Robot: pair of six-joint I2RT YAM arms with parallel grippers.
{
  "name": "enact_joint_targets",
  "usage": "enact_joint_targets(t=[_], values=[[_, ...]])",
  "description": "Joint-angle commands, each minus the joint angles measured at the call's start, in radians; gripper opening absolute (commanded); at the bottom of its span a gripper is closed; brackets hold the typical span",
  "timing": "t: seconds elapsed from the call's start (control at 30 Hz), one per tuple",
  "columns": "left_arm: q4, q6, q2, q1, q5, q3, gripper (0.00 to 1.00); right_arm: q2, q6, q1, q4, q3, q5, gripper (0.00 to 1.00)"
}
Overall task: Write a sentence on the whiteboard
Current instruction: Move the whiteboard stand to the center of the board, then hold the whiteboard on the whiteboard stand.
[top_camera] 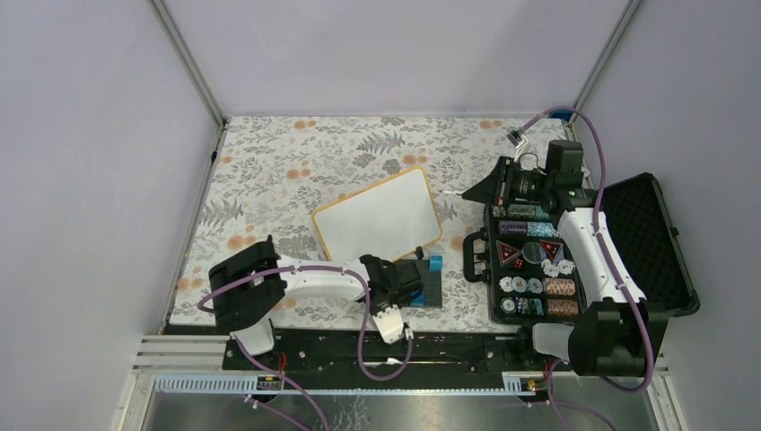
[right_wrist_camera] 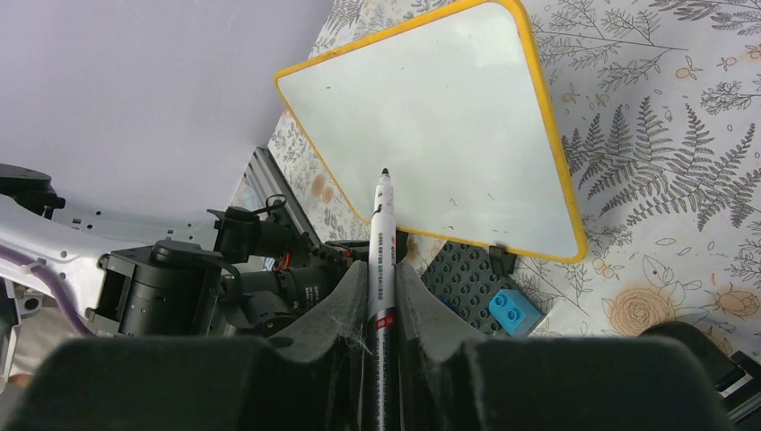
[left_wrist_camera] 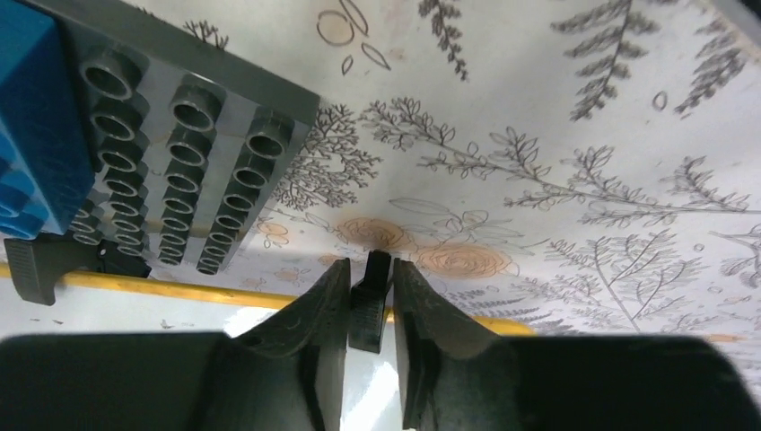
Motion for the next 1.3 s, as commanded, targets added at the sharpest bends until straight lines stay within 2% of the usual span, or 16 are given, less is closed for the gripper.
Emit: enact_joint_targets(t=[0.0,0.17,0.23,0.3,0.37,0.5,0.6,0.67,0.77,0.83,0.9,0.97,1.27], values=[[-0.04,-0.094,-0.041,-0.01,0.037,0.021,0.35,-0.036,-0.012,-0.002,0.022,-0.008,-0.035,0.0],[-0.161,-0.255,-0.061,-0.01,0.12,0.183,0.72,-0.034,-0.031,-0.003,0.023,0.004,-0.04,0.0],[-0.205,-0.331,-0.08,-0.007,0.17,0.256,0.77,-0.027,-0.038,-0.002,0.023,0.013,-0.048,0.0],[-0.248,-0.435,-0.101,0.018,0.266,0.355,0.88,-0.02,-0.046,-0.001,0.022,0.025,-0.057,0.0],[-0.284,-0.562,-0.119,0.088,0.386,0.465,0.98,-0.014,-0.054,0.004,0.021,0.038,-0.066,0.0],[-0.283,-0.833,-0.159,0.345,0.581,0.639,0.99,0.005,-0.124,0.062,-0.028,0.087,-0.042,0.0],[-0.211,-1.014,-0.228,0.643,0.765,0.673,0.99,0.034,-0.223,0.168,-0.107,0.142,0.036,0.0],[-0.146,-1.12,-0.286,0.814,0.826,0.63,0.99,0.048,-0.282,0.249,-0.114,0.163,0.092,0.0],[-0.068,-1.225,-0.365,0.982,0.89,0.516,0.99,0.076,-0.306,0.337,-0.079,0.193,0.149,0.0],[-0.043,-1.275,-0.393,1.096,0.961,0.447,0.93,0.097,-0.306,0.382,-0.048,0.215,0.17,0.0],[-0.015,-1.307,-0.39,1.201,1.093,0.372,0.84,0.112,-0.304,0.441,0.004,0.218,0.189,0.0],[-0.011,-1.31,-0.369,1.254,1.155,0.338,0.76,0.13,-0.32,0.503,0.041,0.231,0.247,0.0],[0.065,-1.327,-0.338,1.272,1.254,0.202,0.74,0.243,-0.422,0.738,0.085,0.312,0.455,0.0]])
